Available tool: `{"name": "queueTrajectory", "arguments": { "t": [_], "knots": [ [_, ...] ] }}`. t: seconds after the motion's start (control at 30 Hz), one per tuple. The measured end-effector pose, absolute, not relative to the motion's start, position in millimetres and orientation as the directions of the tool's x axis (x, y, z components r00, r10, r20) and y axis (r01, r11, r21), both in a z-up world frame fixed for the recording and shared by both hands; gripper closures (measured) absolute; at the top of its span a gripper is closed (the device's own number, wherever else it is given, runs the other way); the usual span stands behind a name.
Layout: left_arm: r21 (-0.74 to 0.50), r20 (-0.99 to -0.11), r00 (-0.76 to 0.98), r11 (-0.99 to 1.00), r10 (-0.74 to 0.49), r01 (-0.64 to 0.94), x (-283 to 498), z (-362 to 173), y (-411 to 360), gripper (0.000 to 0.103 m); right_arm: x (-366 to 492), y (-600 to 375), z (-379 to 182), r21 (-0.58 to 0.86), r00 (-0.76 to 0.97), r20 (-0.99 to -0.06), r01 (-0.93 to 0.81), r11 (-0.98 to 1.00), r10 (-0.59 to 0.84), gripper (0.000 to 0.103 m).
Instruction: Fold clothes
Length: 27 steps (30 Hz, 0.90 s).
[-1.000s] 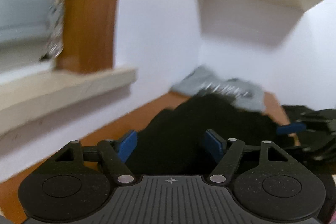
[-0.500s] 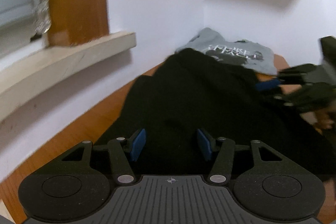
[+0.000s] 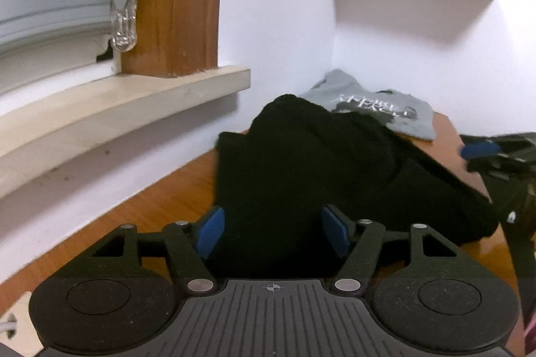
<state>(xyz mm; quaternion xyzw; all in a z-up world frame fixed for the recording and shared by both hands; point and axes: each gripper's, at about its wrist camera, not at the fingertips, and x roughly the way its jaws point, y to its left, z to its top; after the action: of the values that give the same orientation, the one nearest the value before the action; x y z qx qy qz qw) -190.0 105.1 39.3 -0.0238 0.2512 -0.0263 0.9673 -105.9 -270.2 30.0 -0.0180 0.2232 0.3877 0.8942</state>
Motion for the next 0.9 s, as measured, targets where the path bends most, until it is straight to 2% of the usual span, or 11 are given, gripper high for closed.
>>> {"name": "queueTrajectory", "arguments": {
  "t": [0.1,0.2,0.47,0.53,0.57,0.63,0.67,0.7,0.8,0.9],
  "knots": [
    [-0.049,-0.490,0.869,0.998,-0.064,0.045,-192.4,34.3,110.0,0.034,-130.4,-264.4,24.7,0.147,0.576,-0.434,-0.713,0.685,0.693,0.062],
    [-0.057,-0.490,0.869,0.997,-0.071,0.050,-195.1,31.2,116.5,0.040,-144.8,-255.5,17.8,0.172,0.553,-0.444,-0.719,0.673,0.705,0.068],
    [-0.079,-0.490,0.867,0.995,-0.094,0.063,-194.7,27.1,122.7,0.040,-139.8,-241.4,1.2,0.177,0.550,-0.489,-0.698,0.694,0.677,0.067],
    [-0.093,-0.490,0.865,0.993,-0.107,0.070,-194.1,26.4,124.0,0.041,-139.6,-244.9,1.0,0.194,0.536,-0.487,-0.704,0.683,0.690,0.088],
    [-0.101,-0.491,0.864,0.992,-0.114,0.074,-193.8,26.1,124.8,0.048,-139.8,-247.5,2.8,0.201,0.535,-0.485,-0.702,0.684,0.692,0.098],
    [-0.112,-0.493,0.861,0.991,-0.123,0.078,-193.9,27.0,126.9,0.065,-143.2,-254.3,13.1,0.176,0.555,-0.480,-0.697,0.695,0.679,0.099],
    [-0.119,-0.498,0.858,0.990,-0.127,0.078,-194.0,28.1,128.2,0.080,-146.6,-258.7,22.1,0.142,0.577,-0.477,-0.694,0.706,0.663,0.100],
    [-0.126,-0.502,0.855,0.989,-0.131,0.077,-194.0,29.2,129.4,0.084,-150.0,-263.0,31.1,0.107,0.598,-0.472,-0.690,0.716,0.647,0.100],
    [-0.113,-0.511,0.851,0.991,-0.119,0.070,-193.1,32.8,127.5,0.093,-150.3,-270.7,45.4,0.058,0.619,-0.497,-0.676,0.735,0.608,0.100],
    [-0.102,-0.520,0.851,0.995,-0.069,0.018,-192.2,32.6,136.2,0.094,-150.9,-262.7,36.3,0.004,0.626,-0.536,-0.669,0.744,0.566,0.100]
  ]
}}
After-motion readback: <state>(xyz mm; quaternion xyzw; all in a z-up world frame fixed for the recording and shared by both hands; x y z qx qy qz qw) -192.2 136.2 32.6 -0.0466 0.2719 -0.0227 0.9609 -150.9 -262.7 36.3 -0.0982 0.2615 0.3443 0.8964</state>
